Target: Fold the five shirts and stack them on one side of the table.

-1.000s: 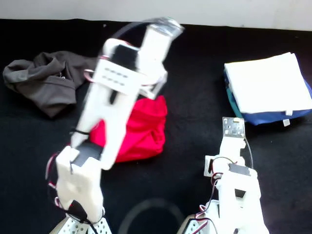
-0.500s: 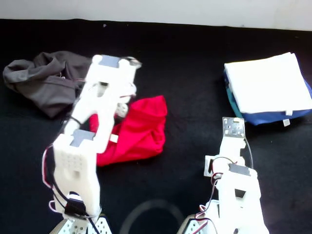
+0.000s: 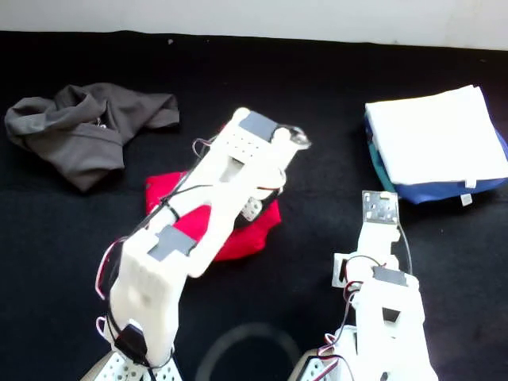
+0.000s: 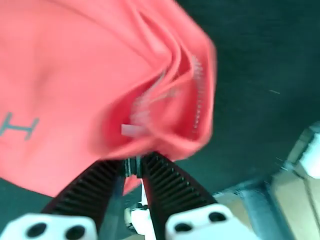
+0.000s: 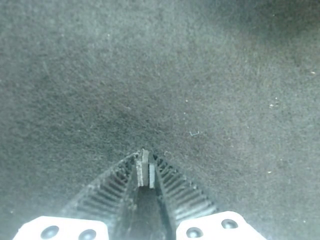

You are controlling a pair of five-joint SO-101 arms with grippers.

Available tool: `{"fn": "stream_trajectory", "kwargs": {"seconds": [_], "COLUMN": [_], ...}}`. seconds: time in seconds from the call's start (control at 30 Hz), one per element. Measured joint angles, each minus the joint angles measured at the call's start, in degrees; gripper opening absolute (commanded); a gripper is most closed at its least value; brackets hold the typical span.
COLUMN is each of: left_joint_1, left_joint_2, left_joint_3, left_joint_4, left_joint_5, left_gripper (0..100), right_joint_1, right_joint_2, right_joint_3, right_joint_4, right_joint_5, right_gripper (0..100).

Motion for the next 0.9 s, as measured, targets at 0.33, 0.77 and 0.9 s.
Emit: {"fn": "stream_trajectory", "kwargs": {"seconds": [0.33, 0.77, 0.9], "left_joint_1": [-3.6, 9.7, 9.4], "left_joint_2": [-13.1, -5.4, -5.4], "left_joint_3": [8.1, 8.0, 2.6], "left_joint_4": [-4.0, -2.7, -0.4], "left_joint_5": [0.1, 0.1, 0.0], "left_gripper": [1, 1, 1], "right_joint_1": [0.0, 0.0, 0.0], "right_joint_2": [0.0, 0.0, 0.0], "right_joint_3": [0.4, 0.4, 0.4], "right_joint_4": [-1.0, -1.0, -1.0], "right_joint_5": [0.0, 0.0, 0.0], "right_gripper": [0.6, 0.6, 0.6]}}
